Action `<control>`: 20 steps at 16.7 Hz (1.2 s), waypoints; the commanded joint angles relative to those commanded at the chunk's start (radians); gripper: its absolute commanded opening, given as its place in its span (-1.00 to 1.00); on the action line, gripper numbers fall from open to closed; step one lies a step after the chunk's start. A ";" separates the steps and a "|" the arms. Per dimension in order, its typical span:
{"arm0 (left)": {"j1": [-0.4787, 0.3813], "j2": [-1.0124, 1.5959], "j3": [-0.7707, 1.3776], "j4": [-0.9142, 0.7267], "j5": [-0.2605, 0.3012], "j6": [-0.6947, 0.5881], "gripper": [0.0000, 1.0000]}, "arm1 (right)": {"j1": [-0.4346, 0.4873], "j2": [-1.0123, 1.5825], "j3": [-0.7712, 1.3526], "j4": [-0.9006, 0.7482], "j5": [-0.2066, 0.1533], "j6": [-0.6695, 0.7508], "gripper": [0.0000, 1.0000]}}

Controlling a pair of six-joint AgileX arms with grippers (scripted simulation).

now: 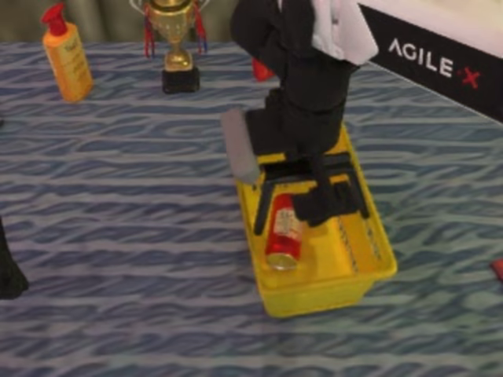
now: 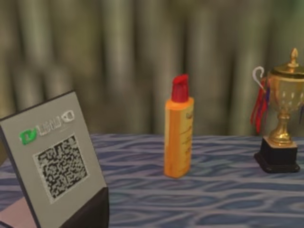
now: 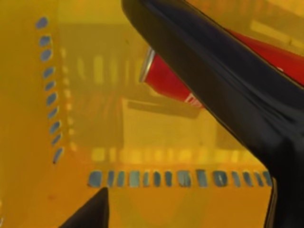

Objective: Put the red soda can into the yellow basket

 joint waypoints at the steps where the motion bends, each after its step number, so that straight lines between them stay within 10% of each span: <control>1: 0.000 0.000 0.000 0.000 0.000 0.000 1.00 | 0.000 0.000 0.000 0.000 0.000 0.000 1.00; 14: 0.000 0.000 0.000 0.000 0.000 0.000 1.00 | 0.000 0.000 0.000 0.000 0.000 0.000 -0.96; 20: 0.000 0.000 0.000 0.000 0.000 0.000 1.00 | 0.000 0.000 0.000 0.000 0.000 0.000 -1.00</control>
